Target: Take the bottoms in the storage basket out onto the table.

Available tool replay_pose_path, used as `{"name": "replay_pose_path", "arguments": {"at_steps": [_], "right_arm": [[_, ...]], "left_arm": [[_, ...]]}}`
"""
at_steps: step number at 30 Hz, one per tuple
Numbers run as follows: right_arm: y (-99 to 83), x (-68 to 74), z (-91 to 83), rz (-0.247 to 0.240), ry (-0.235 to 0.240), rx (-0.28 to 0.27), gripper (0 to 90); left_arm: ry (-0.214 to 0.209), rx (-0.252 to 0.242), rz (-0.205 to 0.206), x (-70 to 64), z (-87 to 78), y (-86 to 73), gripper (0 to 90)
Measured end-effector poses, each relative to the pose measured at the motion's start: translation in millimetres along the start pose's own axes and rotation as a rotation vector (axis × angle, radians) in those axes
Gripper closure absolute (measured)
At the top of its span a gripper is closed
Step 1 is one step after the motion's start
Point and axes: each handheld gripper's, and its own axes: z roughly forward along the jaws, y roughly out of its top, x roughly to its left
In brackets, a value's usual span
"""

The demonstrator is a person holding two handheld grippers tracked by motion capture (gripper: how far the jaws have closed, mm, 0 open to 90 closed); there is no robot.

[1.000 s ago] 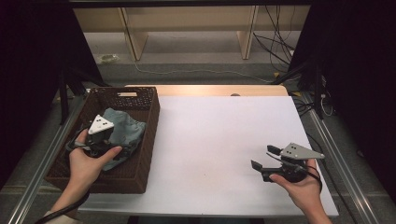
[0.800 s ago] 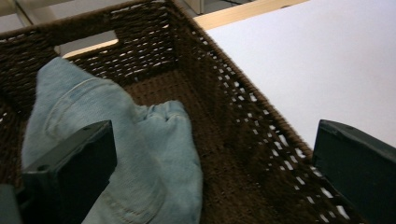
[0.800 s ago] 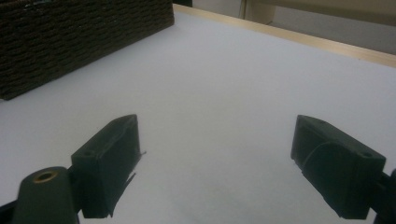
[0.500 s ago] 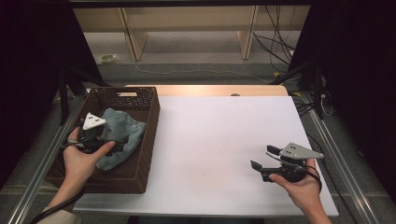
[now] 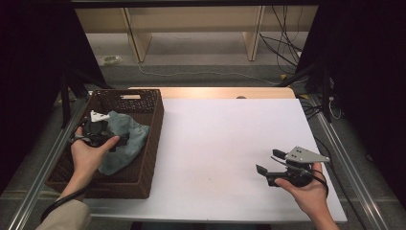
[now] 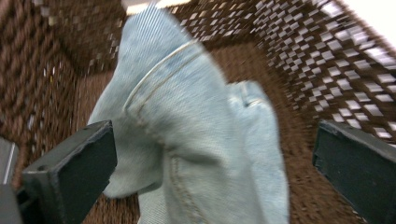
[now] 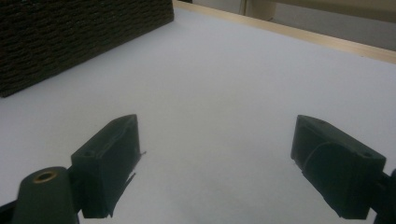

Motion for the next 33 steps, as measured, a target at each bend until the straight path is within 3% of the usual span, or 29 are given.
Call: {"name": "replay_pose_path", "arguments": {"at_steps": [3, 5, 11, 14, 19, 25, 33], "right_arm": [[-0.3, -1.0, -0.1, 0.000, -0.001, -0.003, 16.6], [-0.4, -1.2, 0.0, 0.000, -0.003, -0.004, 16.6], [-0.5, -1.7, -0.3, -0.001, -0.004, -0.004, 16.6], [-0.5, -1.5, -0.4, 0.000, -0.006, -0.004, 16.6], [-0.6, -1.7, 0.3, -0.001, -0.004, -0.003, 16.7], [-0.8, -2.5, -0.3, -0.001, -0.004, -0.007, 16.8], [-0.5, -3.3, -1.4, 0.000, -0.004, -0.011, 17.2]], "left_arm": [[-0.004, 0.040, -0.038, 2.3, 13.7, 3.0, 0.8], [0.010, 0.057, -0.049, 1.9, 17.0, 2.8, 6.7], [0.033, 0.089, -0.077, 3.1, 22.0, 0.3, 33.5], [0.010, 0.101, -0.102, 4.7, 21.2, -0.8, 48.2], [0.008, 0.110, -0.082, 3.2, 20.3, -1.2, 67.8], [-0.002, 0.081, -0.090, 7.4, 16.3, -3.0, 74.4], [-0.034, 0.000, -0.050, 5.0, 1.3, 2.7, 75.5]]}}
